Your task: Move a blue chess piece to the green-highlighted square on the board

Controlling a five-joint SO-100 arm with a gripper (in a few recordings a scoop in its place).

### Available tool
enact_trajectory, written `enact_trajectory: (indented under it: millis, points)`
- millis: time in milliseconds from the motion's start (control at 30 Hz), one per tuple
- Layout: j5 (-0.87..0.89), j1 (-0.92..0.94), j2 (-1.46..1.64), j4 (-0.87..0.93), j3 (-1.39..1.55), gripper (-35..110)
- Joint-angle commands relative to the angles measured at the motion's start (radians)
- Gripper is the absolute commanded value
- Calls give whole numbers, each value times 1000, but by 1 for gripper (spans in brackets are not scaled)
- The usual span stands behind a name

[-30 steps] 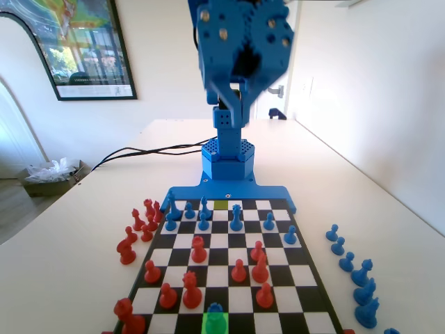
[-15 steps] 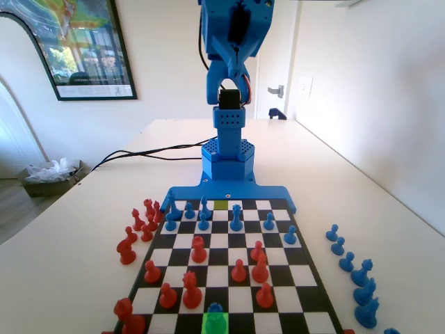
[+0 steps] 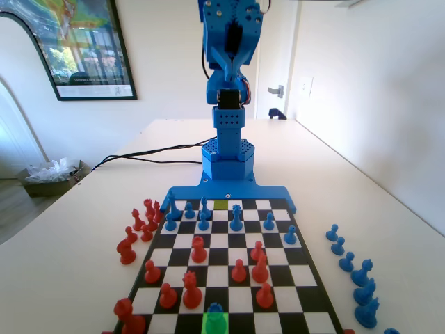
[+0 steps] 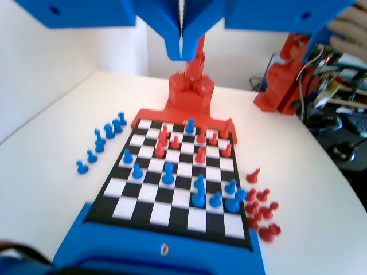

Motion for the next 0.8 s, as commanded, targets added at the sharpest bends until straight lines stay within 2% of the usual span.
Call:
enact_trajectory:
  millis: [0,767]
  points:
    - [-5,-8,37,-15,5,4]
    - [3,21,120,-34,8,6]
